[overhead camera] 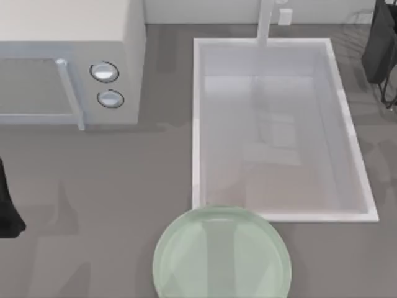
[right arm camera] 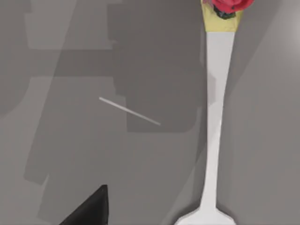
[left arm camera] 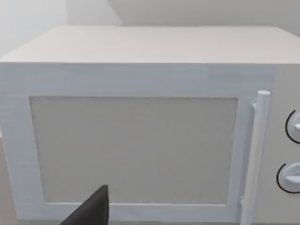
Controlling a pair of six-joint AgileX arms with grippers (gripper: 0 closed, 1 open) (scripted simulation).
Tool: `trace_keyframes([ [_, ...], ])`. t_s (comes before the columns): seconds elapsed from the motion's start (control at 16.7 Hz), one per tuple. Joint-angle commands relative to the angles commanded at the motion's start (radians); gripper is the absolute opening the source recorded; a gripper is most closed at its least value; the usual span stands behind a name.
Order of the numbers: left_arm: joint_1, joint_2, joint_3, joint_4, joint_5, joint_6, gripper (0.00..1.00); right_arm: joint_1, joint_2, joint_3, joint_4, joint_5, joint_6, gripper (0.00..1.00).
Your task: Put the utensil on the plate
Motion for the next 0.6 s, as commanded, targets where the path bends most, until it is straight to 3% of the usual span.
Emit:
trace_keyframes([
  [0.18,0.000,0.000,0.000,0.000,0.000,0.000,1.00,-0.001,0.017,-0.027,0.039,0.000,0.002,1.00],
  [0.6,0.000,0.000,0.000,0.000,0.000,0.000,1.00,-0.002,0.138,-0.188,0.329,0.001,0.005,1.00],
])
